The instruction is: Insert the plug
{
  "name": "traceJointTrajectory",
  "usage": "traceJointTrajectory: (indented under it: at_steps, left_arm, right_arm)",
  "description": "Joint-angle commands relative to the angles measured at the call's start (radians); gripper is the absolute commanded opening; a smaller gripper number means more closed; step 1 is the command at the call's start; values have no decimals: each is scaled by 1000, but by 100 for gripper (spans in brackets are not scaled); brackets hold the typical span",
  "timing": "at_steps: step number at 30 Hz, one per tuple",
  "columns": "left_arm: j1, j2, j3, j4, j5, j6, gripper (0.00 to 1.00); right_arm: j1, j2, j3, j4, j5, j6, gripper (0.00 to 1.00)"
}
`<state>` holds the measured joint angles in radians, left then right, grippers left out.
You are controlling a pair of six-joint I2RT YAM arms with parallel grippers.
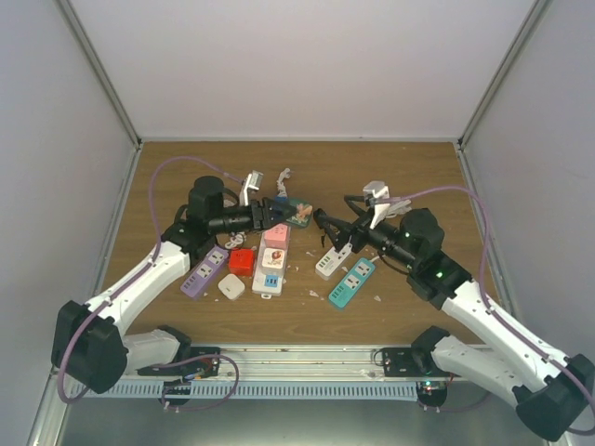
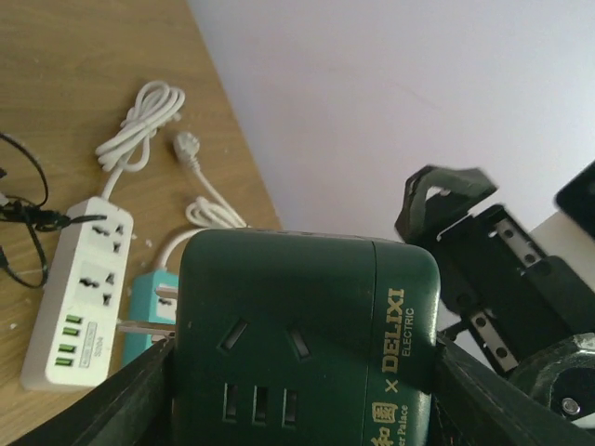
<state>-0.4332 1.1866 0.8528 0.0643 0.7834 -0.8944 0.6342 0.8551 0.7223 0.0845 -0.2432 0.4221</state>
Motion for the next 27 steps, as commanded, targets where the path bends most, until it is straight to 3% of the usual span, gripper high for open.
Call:
traceJointTrajectory:
  at_steps: [1,8,17,21,27]
  left_arm:
    - [2,41,59,-135,98,190,48]
    - [-1,102,83,-208,157,244,47]
    - [-8,108,86,-248,172,284,48]
    - [-7,109,88,-266,171,302,48]
    - [-7,110,84,-268,172,302,48]
  right_arm:
    - [9,41,69,-168,-16,-376,98]
    - [151,116,114,-223,-10,-665,99]
    - [211,282,170,-238,172,-711,98]
    - [211,327,186,-239,206,-723,92]
    - [211,358,205,-245,148,-726,74]
